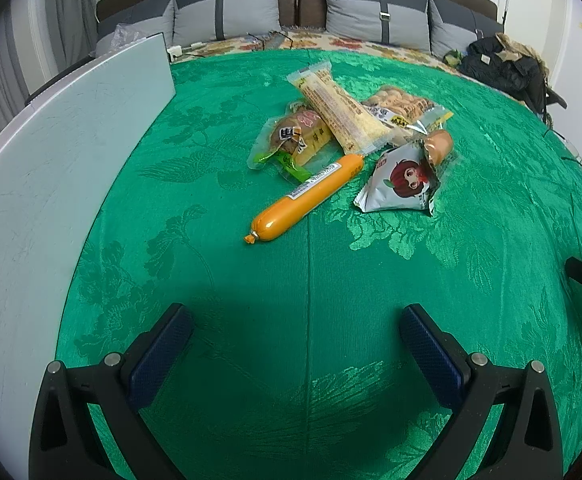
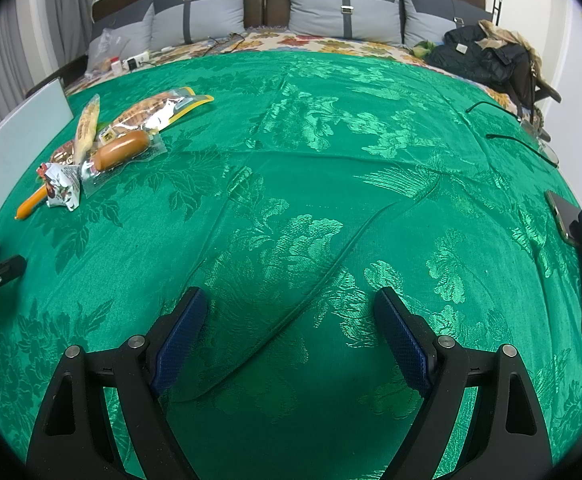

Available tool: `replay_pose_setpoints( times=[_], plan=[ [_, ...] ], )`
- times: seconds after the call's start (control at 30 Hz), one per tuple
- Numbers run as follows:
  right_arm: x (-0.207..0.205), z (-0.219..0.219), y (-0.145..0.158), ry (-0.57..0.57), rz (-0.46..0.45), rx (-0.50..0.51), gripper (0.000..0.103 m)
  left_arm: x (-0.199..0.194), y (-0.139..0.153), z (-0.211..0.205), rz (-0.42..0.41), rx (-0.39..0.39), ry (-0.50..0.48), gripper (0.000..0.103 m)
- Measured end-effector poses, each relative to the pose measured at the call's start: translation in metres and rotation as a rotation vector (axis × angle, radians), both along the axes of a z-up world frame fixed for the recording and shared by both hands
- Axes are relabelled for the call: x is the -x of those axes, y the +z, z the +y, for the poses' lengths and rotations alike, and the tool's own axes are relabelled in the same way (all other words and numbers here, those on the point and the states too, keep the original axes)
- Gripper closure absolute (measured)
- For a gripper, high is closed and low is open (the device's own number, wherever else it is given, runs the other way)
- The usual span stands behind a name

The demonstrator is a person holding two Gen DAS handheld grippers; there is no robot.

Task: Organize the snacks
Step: 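Lower the open left gripper around the orange sausage on the bedspread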

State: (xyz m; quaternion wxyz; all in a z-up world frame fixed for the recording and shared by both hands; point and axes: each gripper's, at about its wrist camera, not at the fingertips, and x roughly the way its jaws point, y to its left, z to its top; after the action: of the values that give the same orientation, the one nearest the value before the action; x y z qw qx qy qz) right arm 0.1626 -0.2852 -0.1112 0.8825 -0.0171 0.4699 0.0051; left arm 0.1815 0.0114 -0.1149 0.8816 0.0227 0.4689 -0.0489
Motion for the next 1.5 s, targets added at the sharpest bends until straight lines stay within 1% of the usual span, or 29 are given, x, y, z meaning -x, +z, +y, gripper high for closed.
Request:
replay_pose_setpoints(
  times=[0.1,0.13,0.2,0.27,0.3,0.33,0.37,0.4,0.43,0.47,0.5,0.53,0.6,0.7,0.77,0.87,0.9,0.93,0.97,1.03,1.07,1.13,1.2,1.23,1.27,1.33,1.37,1.4,1.5],
  plan=[
    [0.000,0.000,0.000,0.000,0.000,0.000,0.015,-0.011,0.008,0.009,0.039,0.007,0.002,0.001],
    [0.000,0.000,0.000,0.000,0.000,0.000,0.015,-0.016,0.014,0.013,0.028,0.015,0.002,0.001],
    [0.000,0.000,0.000,0.000,0.000,0.000,0.015,-0.026,0.026,0.017,-0.001,0.002,0.001,0.002],
    [0.000,0.000,0.000,-0.001,0.000,-0.001,0.015,-0.042,0.034,0.019,0.003,-0.014,-0.018,0.006],
    [0.000,0.000,0.000,0.000,0.000,-0.001,0.015,-0.051,0.035,0.017,0.025,-0.019,-0.037,0.011],
    [0.000,0.000,0.000,-0.001,0.000,-0.001,0.015,-0.062,0.033,0.012,0.048,-0.035,-0.068,0.018],
    [0.000,0.000,0.000,-0.001,0.000,-0.001,0.015,-0.067,0.030,0.009,0.063,-0.045,-0.087,0.021],
    [0.000,0.000,0.000,-0.001,0.001,-0.001,0.015,-0.073,0.027,0.005,0.087,-0.052,-0.107,0.028],
    [0.000,0.000,0.000,-0.001,0.001,-0.001,0.015,-0.080,0.021,0.001,0.122,-0.045,-0.125,0.043],
    [0.000,0.000,0.000,-0.001,0.001,-0.001,0.015,-0.084,0.017,-0.001,0.143,-0.036,-0.131,0.053],
    [0.000,0.000,0.000,-0.001,0.001,-0.001,0.015,-0.084,0.018,-0.001,0.135,-0.023,-0.130,0.061],
    [0.000,0.000,0.000,-0.001,0.001,-0.001,0.015,-0.083,0.018,-0.001,0.138,0.008,-0.135,0.076],
    [0.000,0.000,0.000,-0.001,0.001,-0.001,0.015,-0.073,0.016,0.000,0.143,0.050,-0.129,0.086],
    [0.000,0.000,0.000,-0.001,0.001,-0.001,0.015,-0.049,0.016,0.002,0.151,0.084,-0.110,0.087],
    [0.000,0.000,0.000,-0.003,0.002,-0.001,0.015,-0.025,0.016,0.008,0.166,0.115,-0.092,0.087],
    [0.000,0.000,0.000,-0.003,0.002,-0.001,0.015,0.006,0.015,0.014,0.177,0.135,-0.076,0.087],
    [0.000,0.000,0.000,-0.003,0.002,-0.001,0.015,0.011,0.016,0.015,0.173,0.135,-0.067,0.086],
    [0.000,0.000,0.000,-0.003,0.002,-0.001,0.015,0.016,0.016,0.015,0.163,0.135,-0.057,0.080],
    [0.000,0.000,0.000,-0.003,0.002,-0.001,0.015,0.019,0.017,0.015,0.150,0.133,-0.049,0.073],
    [0.000,0.000,0.000,-0.005,0.004,0.000,0.015,0.017,0.017,0.016,0.119,0.130,-0.021,0.025],
    [0.000,0.000,0.000,-0.005,0.004,0.000,0.015,0.014,0.017,0.017,0.104,0.132,-0.005,0.020],
    [0.000,0.000,0.000,-0.005,0.004,0.000,0.015,0.007,0.016,0.019,0.082,0.136,0.019,0.020],
    [0.000,0.000,0.000,-0.005,0.004,0.000,0.015,-0.002,0.010,0.020,0.085,0.114,0.035,0.019],
    [-0.001,0.000,0.000,-0.005,0.004,0.000,0.015,-0.005,0.009,0.018,0.060,0.075,0.033,0.019],
    [0.000,0.000,0.000,-0.005,0.004,0.000,0.015,-0.007,0.007,0.015,0.058,0.042,0.029,0.018],
    [-0.001,0.000,0.000,-0.005,0.004,0.000,0.015,-0.010,0.004,0.009,0.025,-0.024,0.003,0.010],
    [-0.001,0.000,0.000,-0.005,0.004,0.000,0.015,-0.009,0.002,0.011,0.016,-0.020,0.005,0.008],
    [-0.001,0.000,0.000,-0.005,0.004,0.000,0.015,-0.010,0.001,0.015,0.010,-0.002,0.017,0.002],
    [-0.001,0.000,0.000,-0.005,0.004,0.000,0.015,-0.011,-0.002,0.021,0.003,-0.002,0.029,0.000]
  ],
)
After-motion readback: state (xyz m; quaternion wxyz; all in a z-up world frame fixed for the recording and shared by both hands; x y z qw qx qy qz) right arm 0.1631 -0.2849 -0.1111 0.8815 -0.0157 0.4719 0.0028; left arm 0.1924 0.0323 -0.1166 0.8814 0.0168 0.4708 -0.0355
